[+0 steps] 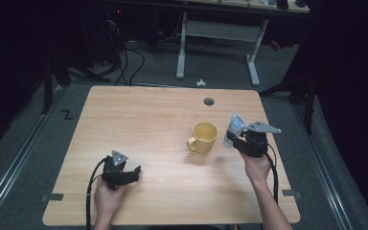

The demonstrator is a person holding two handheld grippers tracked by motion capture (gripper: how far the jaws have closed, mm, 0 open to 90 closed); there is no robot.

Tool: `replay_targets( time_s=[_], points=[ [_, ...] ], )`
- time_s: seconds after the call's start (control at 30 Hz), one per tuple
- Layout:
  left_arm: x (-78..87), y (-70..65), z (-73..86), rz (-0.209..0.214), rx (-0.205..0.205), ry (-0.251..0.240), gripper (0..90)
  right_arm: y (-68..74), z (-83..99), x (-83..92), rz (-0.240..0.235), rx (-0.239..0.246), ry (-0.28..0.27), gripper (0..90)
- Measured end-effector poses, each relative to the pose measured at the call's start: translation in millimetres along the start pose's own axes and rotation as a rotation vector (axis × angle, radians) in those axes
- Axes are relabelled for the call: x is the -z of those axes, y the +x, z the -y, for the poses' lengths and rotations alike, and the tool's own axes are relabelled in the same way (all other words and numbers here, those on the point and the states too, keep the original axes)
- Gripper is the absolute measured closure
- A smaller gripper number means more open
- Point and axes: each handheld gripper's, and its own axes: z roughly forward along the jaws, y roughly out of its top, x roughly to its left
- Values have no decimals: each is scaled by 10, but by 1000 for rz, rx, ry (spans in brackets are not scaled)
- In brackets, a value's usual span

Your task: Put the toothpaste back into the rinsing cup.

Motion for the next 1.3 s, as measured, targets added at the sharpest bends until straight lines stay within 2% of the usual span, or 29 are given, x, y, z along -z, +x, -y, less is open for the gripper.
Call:
replay_targets(
  time_s=[0.5, 1.03, 1.3],
  points=[
    [1, 2, 0, 0, -2, 1, 222, 79, -152, 142, -45, 11, -51, 624],
    [1, 1, 0, 0, -2, 2, 222, 185, -258, 148, -95, 36, -76, 625],
    [1, 1, 0, 0, -2, 2, 222, 222, -339, 145, -104, 48, -92, 627]
  ],
)
